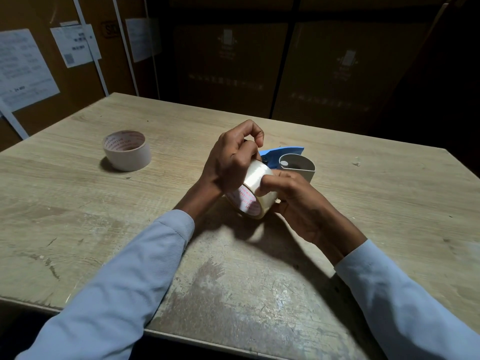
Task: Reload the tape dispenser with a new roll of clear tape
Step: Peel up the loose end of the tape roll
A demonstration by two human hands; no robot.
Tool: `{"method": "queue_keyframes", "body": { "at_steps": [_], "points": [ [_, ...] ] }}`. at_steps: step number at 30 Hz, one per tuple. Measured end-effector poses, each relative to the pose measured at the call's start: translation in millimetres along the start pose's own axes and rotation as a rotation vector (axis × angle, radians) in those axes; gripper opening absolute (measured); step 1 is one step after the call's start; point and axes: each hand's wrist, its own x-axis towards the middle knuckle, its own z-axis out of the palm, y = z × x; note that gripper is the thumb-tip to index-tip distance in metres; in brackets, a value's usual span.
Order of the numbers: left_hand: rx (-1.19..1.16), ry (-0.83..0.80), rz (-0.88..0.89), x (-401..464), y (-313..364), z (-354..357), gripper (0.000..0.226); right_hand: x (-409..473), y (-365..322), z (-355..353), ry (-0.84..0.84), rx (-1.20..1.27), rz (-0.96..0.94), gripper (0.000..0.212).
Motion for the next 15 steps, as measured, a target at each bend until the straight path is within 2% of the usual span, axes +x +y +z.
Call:
{"method": "queue_keyframes", "body": {
  "at_steps": [3, 6, 11, 15],
  "points": [
    [0.0, -0.006, 0.002, -0.4, -0.5, 0.8, 0.013, 0.0, -0.1, 0.2, 0.005, 0.001, -0.01, 0.028],
    [-0.006, -0.006, 0.001, -0.2, -0.3, 0.4, 0.013, 0.4, 0.6, 2.0, 0.017, -0.005, -0.011, 0.017],
    [-0.028, -0.013, 0.0, -0.4, -0.3, -1.0, 0.013, 2.8, 3.6, 4.6, 0.069, 0.004, -0.028, 0.011],
    [-0.039, -0.018, -0.004, 1.1, -1.4, 0.3, 0.015, 2.9, 13.1, 3.3, 0.078, 0.013, -0.081, 0.018]
  ]
}}
